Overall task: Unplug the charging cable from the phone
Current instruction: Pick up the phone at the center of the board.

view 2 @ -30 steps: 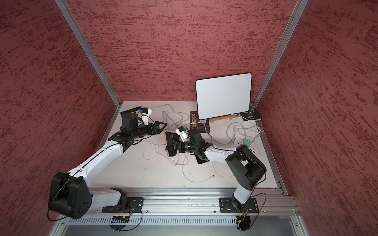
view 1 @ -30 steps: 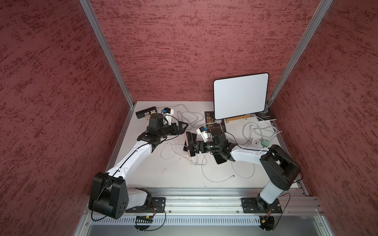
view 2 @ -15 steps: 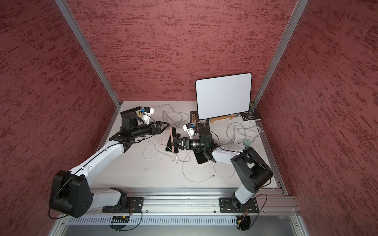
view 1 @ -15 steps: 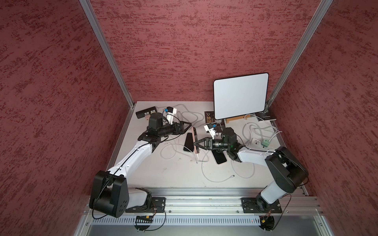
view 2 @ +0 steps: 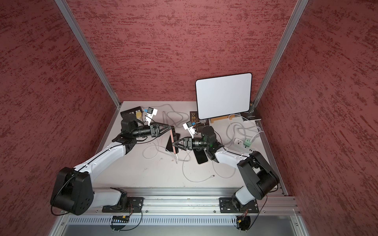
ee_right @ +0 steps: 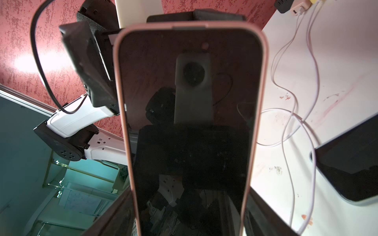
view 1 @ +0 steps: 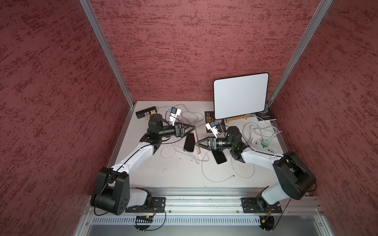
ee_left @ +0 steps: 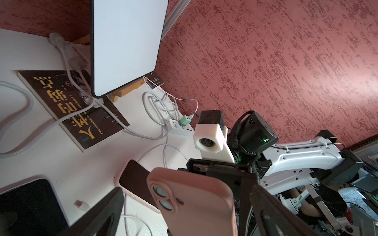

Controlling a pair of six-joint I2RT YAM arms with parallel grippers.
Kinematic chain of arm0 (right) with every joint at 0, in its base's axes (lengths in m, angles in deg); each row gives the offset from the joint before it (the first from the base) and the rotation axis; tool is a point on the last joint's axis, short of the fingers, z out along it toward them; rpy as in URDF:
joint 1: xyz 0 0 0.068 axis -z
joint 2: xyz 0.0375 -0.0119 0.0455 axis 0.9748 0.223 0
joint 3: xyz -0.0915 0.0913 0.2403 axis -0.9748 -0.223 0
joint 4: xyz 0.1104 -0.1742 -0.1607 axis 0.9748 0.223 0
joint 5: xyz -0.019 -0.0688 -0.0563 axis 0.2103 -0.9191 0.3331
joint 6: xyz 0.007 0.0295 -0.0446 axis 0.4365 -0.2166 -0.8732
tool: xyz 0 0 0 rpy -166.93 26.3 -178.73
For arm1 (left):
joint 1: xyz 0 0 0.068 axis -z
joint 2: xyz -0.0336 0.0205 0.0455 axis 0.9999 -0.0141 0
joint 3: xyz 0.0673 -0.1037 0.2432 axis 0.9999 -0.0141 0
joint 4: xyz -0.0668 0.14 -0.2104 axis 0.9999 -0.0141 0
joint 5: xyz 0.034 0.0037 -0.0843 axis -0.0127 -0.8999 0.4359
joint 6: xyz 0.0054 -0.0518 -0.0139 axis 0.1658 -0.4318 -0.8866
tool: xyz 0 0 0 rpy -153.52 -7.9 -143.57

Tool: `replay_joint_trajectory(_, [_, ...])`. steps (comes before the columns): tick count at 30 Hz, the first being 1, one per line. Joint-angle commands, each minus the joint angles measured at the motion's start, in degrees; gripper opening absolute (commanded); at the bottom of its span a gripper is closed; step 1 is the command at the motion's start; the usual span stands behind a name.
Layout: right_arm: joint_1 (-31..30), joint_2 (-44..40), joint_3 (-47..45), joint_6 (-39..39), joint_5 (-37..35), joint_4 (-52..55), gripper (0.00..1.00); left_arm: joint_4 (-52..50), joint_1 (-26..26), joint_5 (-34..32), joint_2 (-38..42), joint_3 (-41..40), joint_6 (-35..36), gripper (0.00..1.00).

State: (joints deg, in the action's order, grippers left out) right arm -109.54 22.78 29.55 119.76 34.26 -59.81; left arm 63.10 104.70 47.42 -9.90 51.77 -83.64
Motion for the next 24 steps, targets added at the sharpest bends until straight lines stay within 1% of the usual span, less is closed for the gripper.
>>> replay_joint_trajectory(1, [0.47,-1.52,-0.36,2.31,3.19,-9.33,0.19,3.55,0.98,4.65,-1.20,-0.72,0.05,1.00])
replay_joint_trajectory(4, [0.43,-0.99,-0.67,4.58,3.97,-13.86,0.19,2.97,1.36,4.66,-1.02,-0.76,0.76,1.00])
replay_joint_trajectory(11, [0.20,0.62,-0.40,7.94,5.32,-20.00,0.19,0.55,2.19,3.95,-1.87,0.21,2.07,1.00])
replay_joint_trajectory(19, [0.00,0.92,-0.16,7.25,5.22,-19.80,0.19,-1.04,3.66,4.12,-2.15,1.02,2.60,1.00])
replay_joint_trajectory(24, [0.00,0.66,0.03,6.00,4.84,-17.89,0.19,-2.38,4.30,4.20,-1.85,1.51,3.41,0.92])
